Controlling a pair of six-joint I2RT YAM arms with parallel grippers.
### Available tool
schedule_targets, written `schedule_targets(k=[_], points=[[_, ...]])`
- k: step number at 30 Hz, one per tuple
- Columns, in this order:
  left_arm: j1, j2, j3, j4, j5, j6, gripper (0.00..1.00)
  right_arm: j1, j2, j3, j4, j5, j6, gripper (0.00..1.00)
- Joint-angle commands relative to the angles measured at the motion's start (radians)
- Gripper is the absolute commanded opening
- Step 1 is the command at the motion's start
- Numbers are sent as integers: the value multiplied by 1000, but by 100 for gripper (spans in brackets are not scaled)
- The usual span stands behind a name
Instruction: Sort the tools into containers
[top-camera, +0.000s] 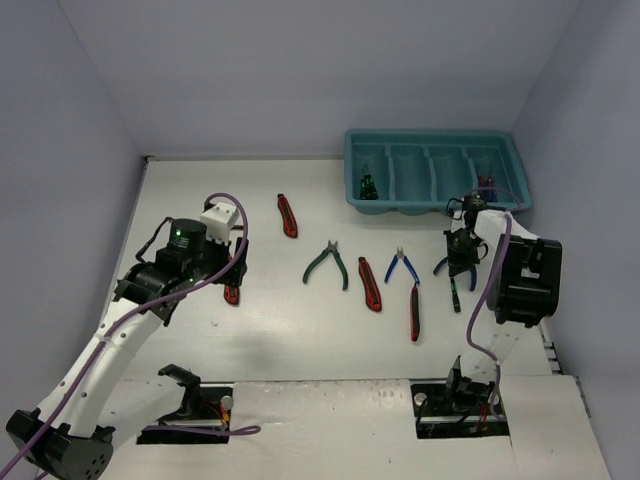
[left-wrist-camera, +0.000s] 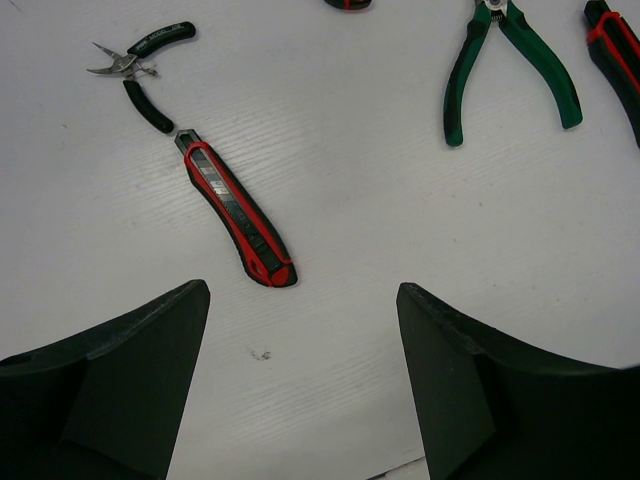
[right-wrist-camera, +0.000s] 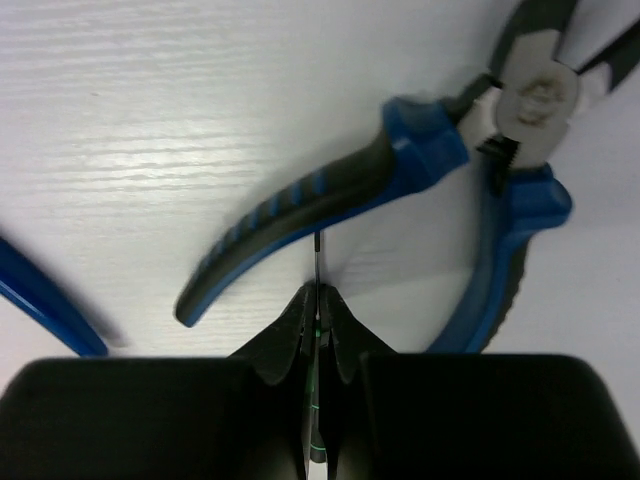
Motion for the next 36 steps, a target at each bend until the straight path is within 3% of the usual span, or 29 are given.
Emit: schedule_targets(k=[1,15,21,30,36], points=[[-1,-4,19,55,-13,18,72,41,15,27,-5,-50,9,0],[-2,41,64,55,-15,-1,72,126,-210,85,-7,121,164,0],[-2,73,87,54,-2,-16,72,154,-263,244,-31,109,215,0],[0,71,104,50,13,-45,72,294,-67,620,-30,-4,284,0],[-1,69,113,24,15,-60,72,351,238,1012,-12,-14,323,0]])
